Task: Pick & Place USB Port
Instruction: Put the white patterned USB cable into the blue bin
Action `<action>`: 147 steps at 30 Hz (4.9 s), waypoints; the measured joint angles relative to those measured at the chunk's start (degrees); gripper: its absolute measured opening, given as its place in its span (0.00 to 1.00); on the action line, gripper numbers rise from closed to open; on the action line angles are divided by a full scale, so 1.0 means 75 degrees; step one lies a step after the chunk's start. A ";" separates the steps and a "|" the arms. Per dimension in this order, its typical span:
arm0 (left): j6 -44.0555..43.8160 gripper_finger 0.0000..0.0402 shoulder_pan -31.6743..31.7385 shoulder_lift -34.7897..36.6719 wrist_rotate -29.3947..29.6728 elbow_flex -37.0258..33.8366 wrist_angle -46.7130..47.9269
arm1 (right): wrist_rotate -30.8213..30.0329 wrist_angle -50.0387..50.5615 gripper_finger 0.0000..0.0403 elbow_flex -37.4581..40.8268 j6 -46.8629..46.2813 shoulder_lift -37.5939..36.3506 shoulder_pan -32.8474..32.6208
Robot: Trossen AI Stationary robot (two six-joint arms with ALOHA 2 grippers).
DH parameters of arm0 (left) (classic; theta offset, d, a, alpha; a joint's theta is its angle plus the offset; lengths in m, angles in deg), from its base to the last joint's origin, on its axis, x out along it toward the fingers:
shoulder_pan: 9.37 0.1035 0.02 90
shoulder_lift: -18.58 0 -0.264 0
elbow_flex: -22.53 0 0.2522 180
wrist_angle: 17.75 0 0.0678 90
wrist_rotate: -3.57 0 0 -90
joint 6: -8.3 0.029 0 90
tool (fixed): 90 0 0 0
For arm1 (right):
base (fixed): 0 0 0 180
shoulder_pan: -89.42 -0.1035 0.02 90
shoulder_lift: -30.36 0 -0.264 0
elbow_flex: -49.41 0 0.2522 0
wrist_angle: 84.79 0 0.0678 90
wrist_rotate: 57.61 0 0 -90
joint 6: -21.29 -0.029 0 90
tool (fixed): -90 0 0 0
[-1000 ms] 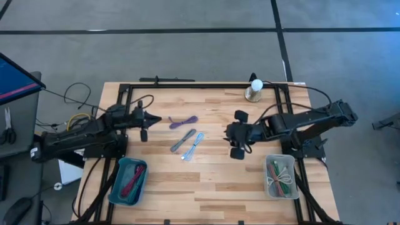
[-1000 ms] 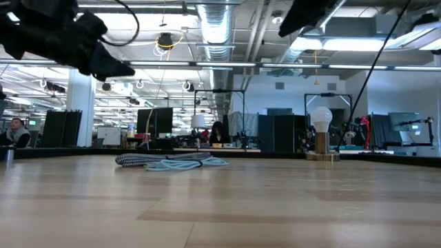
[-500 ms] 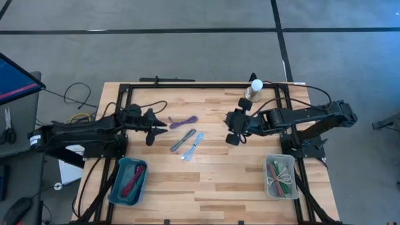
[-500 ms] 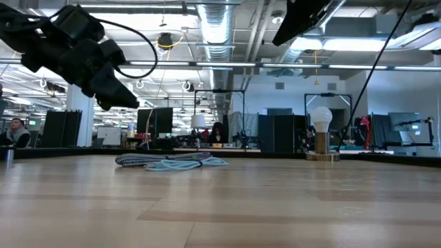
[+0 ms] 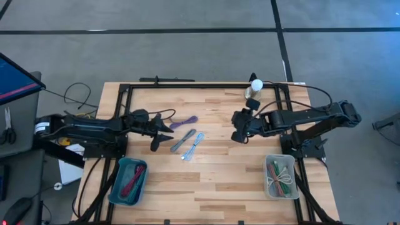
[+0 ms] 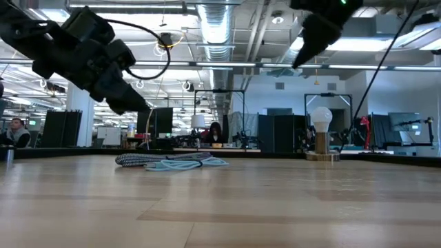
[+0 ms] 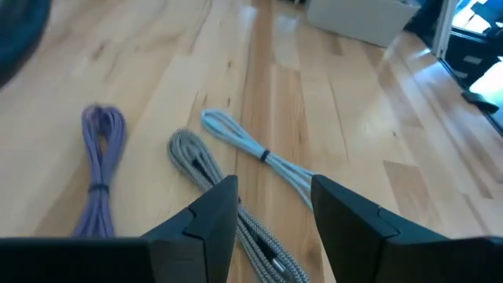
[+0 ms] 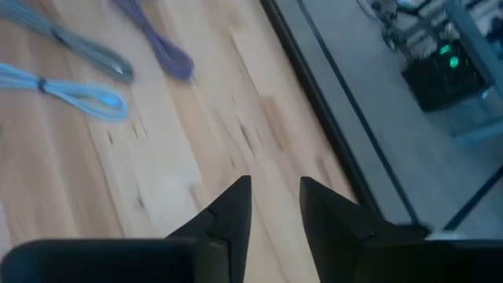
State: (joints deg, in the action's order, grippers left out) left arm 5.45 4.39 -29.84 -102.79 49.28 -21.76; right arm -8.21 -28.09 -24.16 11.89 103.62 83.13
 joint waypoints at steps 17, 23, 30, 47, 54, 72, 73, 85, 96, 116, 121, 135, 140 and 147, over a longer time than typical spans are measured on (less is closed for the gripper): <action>-0.1367 0.45 -0.0052 -0.1731 0.0261 0.0003 -0.1169 | -0.1229 -0.1813 0.18 0.3185 -0.0625 -0.3775 -0.0857; -0.1547 0.47 -0.0355 -0.2330 0.0622 0.0003 -0.1266 | -0.1486 -0.2098 0.18 0.3710 -0.0476 -0.4598 -0.0909; -0.1859 0.50 -0.0449 -0.2840 0.0841 0.0003 -0.1478 | -0.1649 -0.2307 0.18 0.4248 -0.0492 -0.4981 -0.0909; -0.1882 0.50 -0.0597 -0.4763 0.0714 0.0851 -0.2265 | -0.1821 -0.2675 0.18 0.4648 -0.0494 -0.5036 -0.0903; -0.2091 0.47 -0.0597 -0.5222 0.0764 0.1029 -0.2295 | -0.1825 -0.2678 0.18 0.4648 -0.0477 -0.5036 -0.0903; -0.2508 0.06 -0.0586 -0.5246 0.0988 0.1008 -0.2149 | -0.1828 -0.2678 0.18 0.4648 -0.0465 -0.5036 -0.0903; -0.2491 0.06 -0.0586 -0.5246 0.0988 0.1005 -0.2159 | -0.1829 -0.2679 0.18 0.4648 -0.0419 -0.5036 -0.0903; -0.1627 0.06 -0.0577 -0.3675 0.0574 0.1040 -0.2090 | -0.1833 -0.2684 0.18 0.4643 -0.0289 -0.5033 -0.0903; -0.1126 0.05 -0.0487 -0.0760 0.0916 0.1043 -0.0390 | -0.1835 -0.2678 0.18 0.4643 -0.0278 -0.5033 -0.0903; -0.0443 0.05 -0.0797 0.1599 0.1207 0.2481 0.4721 | -0.1827 -0.2681 0.18 0.4643 -0.0447 -0.5025 -0.0898; -0.0540 0.05 -0.1653 0.1599 0.0949 0.2676 0.4767 | -0.1827 -0.2679 0.18 0.4643 -0.0446 -0.5025 -0.0898; -0.1975 0.05 -0.5006 0.1657 0.2370 0.2687 0.5022 | -0.1815 -0.2681 0.18 0.4643 -0.0561 -0.5025 -0.0898; -0.3152 0.05 -0.6237 0.1666 0.3503 0.2684 0.5503 | -0.1794 -0.2678 0.18 0.4643 -0.0742 -0.5019 -0.0901; -0.4632 0.05 -0.7749 0.1716 0.4524 0.2684 0.5558 | -0.1786 -0.2675 0.18 0.4643 -0.0957 -0.5019 -0.0909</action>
State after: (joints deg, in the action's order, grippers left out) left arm -29.29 -53.73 -16.97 -68.86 69.41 19.93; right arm -21.61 -48.15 10.65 4.71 65.98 76.31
